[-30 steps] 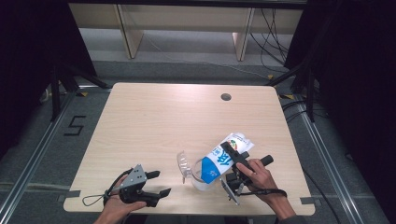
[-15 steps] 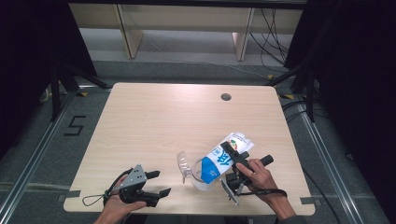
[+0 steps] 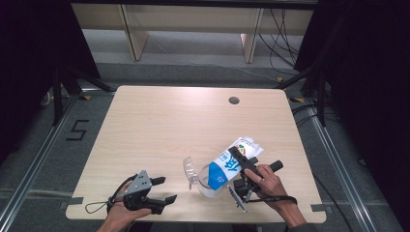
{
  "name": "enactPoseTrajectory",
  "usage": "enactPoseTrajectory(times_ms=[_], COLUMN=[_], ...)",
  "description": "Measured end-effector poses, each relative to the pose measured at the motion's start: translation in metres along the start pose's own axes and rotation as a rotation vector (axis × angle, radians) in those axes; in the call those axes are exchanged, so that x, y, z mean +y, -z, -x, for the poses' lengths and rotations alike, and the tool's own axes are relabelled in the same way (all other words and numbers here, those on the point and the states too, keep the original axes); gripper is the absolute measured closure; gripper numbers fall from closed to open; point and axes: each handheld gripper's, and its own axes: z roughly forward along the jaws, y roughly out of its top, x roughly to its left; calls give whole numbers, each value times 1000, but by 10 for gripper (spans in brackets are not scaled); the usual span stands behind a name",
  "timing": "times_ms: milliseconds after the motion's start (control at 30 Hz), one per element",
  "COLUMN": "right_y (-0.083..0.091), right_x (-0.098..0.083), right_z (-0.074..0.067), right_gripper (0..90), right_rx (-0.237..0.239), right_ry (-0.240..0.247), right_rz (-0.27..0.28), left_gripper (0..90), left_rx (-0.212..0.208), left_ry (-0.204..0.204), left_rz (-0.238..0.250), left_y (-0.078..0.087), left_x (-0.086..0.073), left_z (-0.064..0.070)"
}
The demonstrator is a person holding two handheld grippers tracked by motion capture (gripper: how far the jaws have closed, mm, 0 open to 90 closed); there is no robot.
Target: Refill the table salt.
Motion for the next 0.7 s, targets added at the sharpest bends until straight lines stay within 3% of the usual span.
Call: enactPoseTrajectory(times_ms=[67,100,233,267,433,467,567,633,700], right_y=[1,0,0,1,1,0,0,-1,0], right_x=[0,0,0,0,0,0,0,0,0], right_z=[-2,1,1,-2,-2,1,1,2,-2], right_gripper=[533,533,534,534,534,535,537,537,538], right_rx=[4,-8,-9,-2,1,-10,-15,-7,-1], right_ry=[-26,11,11,-25,-22,16,8,39,2], right_rz=[-14,3,3,-8,-13,3,5,9,-9], left_gripper=[235,234,235,234,234,234,234,235,235], left_rx=[1,0,1,0,0,0,1,0,1], left_ry=[2,1,1,1,0,0,1,2,2], left_rz=[0,0,-1,0,0,0,-2,-2,-2], left_y=[0,0,0,0,0,0,0,0,0], left_x=[0,0,0,0,0,0,0,0,0], left_z=[0,0,0,0,0,0,0,0,0])
